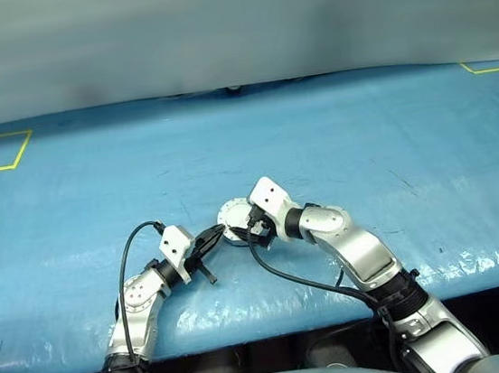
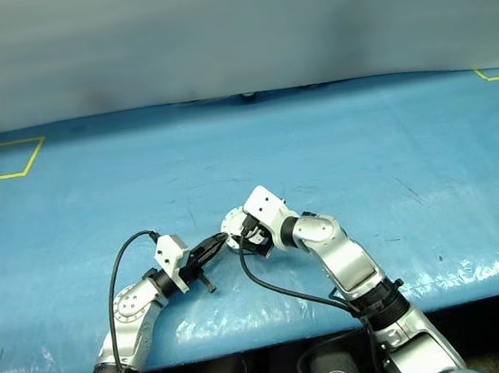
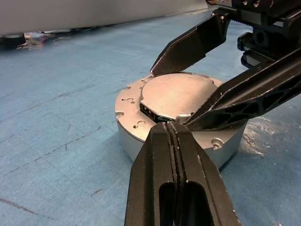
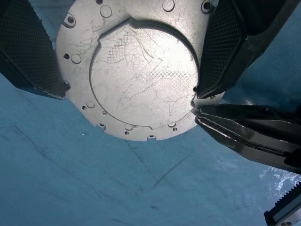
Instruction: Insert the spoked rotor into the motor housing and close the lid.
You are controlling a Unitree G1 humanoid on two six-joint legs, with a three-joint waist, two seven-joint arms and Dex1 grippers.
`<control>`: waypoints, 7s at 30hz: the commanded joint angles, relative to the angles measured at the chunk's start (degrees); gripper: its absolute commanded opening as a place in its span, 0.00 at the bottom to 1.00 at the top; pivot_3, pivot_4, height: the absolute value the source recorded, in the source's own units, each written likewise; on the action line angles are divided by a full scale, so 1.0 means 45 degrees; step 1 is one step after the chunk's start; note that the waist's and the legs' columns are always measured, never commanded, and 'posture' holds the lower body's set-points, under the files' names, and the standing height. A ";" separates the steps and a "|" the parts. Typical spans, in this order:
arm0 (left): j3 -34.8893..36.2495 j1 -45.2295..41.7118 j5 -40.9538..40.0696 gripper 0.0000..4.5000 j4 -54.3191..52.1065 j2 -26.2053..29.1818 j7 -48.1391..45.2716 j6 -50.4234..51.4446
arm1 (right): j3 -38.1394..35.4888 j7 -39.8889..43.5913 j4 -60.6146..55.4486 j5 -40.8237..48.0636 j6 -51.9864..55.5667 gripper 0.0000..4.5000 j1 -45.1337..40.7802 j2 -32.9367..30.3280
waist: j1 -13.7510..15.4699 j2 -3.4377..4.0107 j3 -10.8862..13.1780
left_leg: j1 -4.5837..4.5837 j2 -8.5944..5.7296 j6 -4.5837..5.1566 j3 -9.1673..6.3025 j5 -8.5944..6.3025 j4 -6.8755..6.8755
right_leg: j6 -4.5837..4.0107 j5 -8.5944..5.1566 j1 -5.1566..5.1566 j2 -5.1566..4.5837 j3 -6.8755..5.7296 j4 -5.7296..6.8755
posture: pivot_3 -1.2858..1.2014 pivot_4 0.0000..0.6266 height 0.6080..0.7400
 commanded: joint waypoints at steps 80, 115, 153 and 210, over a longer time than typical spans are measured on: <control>0.2668 0.1208 -0.7584 0.36 -0.3617 -0.1836 0.0392 0.7916 | -0.9446 -0.4125 -0.0166 1.5231 0.5805 0.53 0.1144 0.4806 | -0.0190 0.0034 0.0126 | -0.0062 0.0001 0.0079 0.0050 -0.0048 -0.0141 | -0.0030 0.0058 -0.0066 0.0005 0.0035 -0.0178 | 0.52 0.24 1.00; 0.4360 0.0299 -1.2271 0.99 -0.4105 -0.3783 0.0654 1.2029 | -0.7136 -0.4941 0.0130 1.6456 0.5915 0.53 0.1207 0.4258 | -0.0230 0.0031 0.0130 | -0.0101 0.0014 0.0074 0.0184 -0.0045 -0.0036 | -0.0039 0.0054 -0.0165 0.0020 0.0151 0.0006 | 0.52 0.24 1.00; 0.6356 -0.1963 -0.9243 0.61 -0.2112 -0.5390 0.5756 0.6889 | -0.6800 -0.5055 0.0001 1.4053 0.3091 0.99 0.1184 0.3960 | -0.0204 0.0023 0.0132 | -0.0222 0.0020 0.0082 0.0183 -0.0062 0.0109 | -0.0021 0.0083 -0.0210 0.0039 0.0138 0.0030 | 0.52 0.24 1.00; 0.0372 -0.0808 -0.0909 1.00 -0.1686 0.0055 0.0331 0.1531 | -0.4274 -0.0853 0.0287 0.3068 -0.4931 1.00 0.3114 -0.1589 | -0.0201 -0.0009 0.0103 | -0.0208 0.0080 0.0006 0.0208 -0.0011 0.0164 | -0.0060 0.0189 -0.0190 0.0113 0.0150 0.0041 | 0.52 0.24 1.00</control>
